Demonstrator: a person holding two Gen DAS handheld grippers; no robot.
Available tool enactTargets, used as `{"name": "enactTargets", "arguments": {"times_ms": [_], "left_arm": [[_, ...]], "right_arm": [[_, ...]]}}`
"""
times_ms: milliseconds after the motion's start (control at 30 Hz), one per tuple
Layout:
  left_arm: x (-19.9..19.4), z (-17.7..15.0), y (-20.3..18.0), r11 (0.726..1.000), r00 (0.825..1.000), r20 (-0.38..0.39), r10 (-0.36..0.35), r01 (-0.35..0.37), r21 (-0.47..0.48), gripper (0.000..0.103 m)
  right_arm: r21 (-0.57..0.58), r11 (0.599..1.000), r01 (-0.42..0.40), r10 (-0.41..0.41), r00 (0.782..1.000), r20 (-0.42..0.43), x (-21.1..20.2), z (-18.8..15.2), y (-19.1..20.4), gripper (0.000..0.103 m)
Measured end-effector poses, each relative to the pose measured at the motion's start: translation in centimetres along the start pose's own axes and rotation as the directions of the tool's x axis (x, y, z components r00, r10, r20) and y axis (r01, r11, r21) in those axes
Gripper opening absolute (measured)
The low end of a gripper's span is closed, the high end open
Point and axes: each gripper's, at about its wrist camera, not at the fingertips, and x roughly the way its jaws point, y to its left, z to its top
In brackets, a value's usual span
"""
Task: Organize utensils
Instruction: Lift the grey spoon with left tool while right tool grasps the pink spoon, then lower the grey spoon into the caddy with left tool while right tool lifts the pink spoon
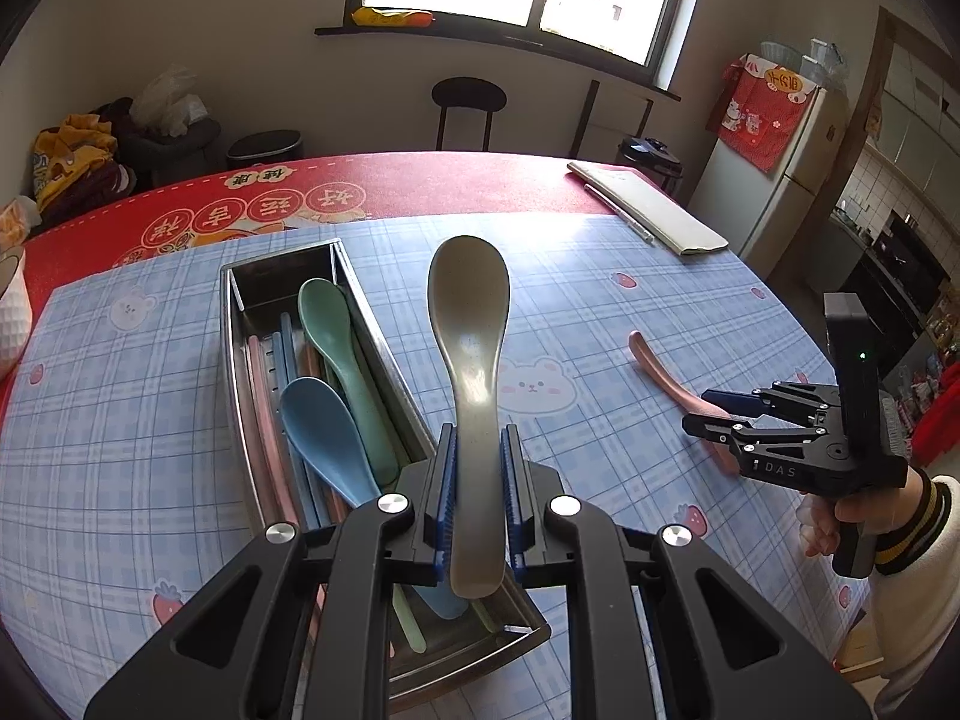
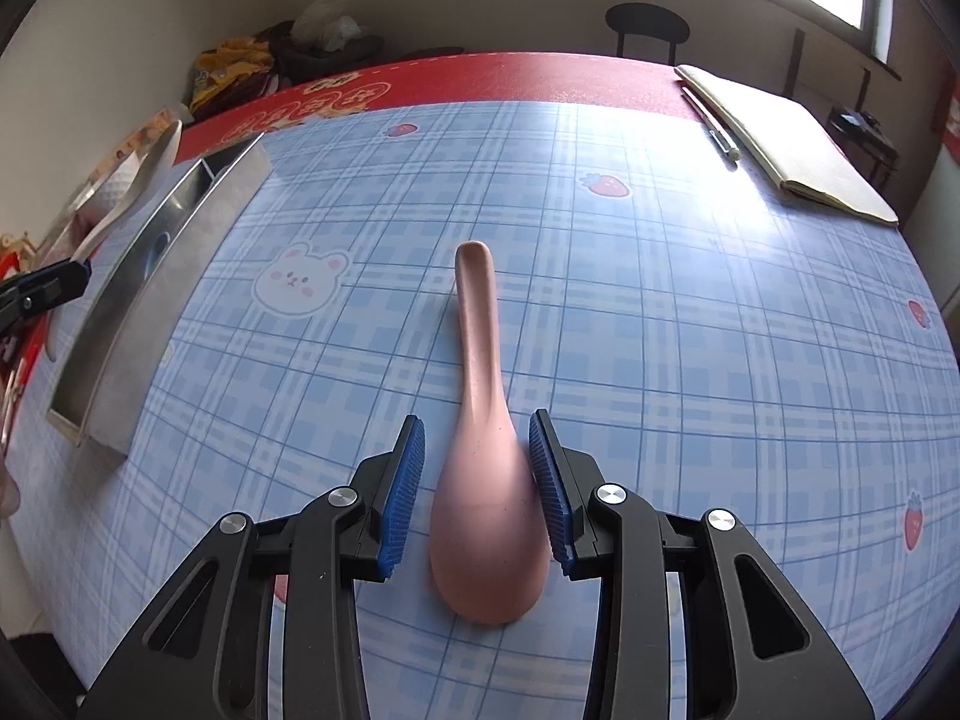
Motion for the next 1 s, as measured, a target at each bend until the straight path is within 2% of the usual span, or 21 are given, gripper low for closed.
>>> {"name": "enactTargets", "arguments": {"times_ms": [100, 300, 500, 667, 767, 800, 900, 1000], "left_arm": [[-0.1, -0.1, 0.3, 1.0, 1.0, 0.003, -0.007, 0.007, -0.007, 0.014], [-0.2, -0.5, 0.9, 1.0, 1.0, 0.007, -0.018, 0.018, -0.024, 0.014], [-0.4, -0.8, 1.4, 0.999, 1.0, 0.011, -0.023, 0.024, -0.044, 0.014], [-0.7, -1.0, 1.7, 0.998, 1.0, 0.012, -0.027, 0.028, -0.055, 0.014], [-0.8, -1.1, 1.9, 0.998, 1.0, 0.014, -0.023, 0.024, -0.061, 0.014], [-0.9, -1.1, 2.0, 0.998, 1.0, 0.014, -0.022, 0.023, -0.063, 0.014], [-0.9, -1.2, 2.1, 0.997, 1.0, 0.014, -0.022, 0.023, -0.071, 0.014], [-1.2, -1.3, 2.2, 0.997, 1.0, 0.017, -0.025, 0.027, -0.072, 0.014]], "right_arm": [[-0.036, 0.999, 0.04, -0.04, 0.999, -0.011, 0.0, 0.0, 0.7, 0.036], [-0.027, 0.999, 0.036, -0.037, 0.999, -0.029, 0.0, 0.1, 0.7, 0.036], [-0.017, 1.0, 0.021, -0.021, 1.0, -0.022, 0.2, 0.4, 1.0, 0.03], [0.087, 0.991, -0.102, 0.099, 0.994, 0.043, -0.1, -0.1, 0.6, 0.027], [0.158, 0.969, -0.19, 0.176, 0.979, 0.099, -0.6, -0.1, 0.1, 0.01], [0.17, 0.965, -0.198, 0.184, 0.978, 0.099, -0.5, 0.0, 0.0, 0.01], [0.139, 0.975, -0.173, 0.16, 0.982, 0.101, -0.5, 0.1, 0.5, 0.01], [0.088, 0.99, -0.108, 0.099, 0.99, 0.097, -0.9, 0.3, 1.5, 0.01]]}}
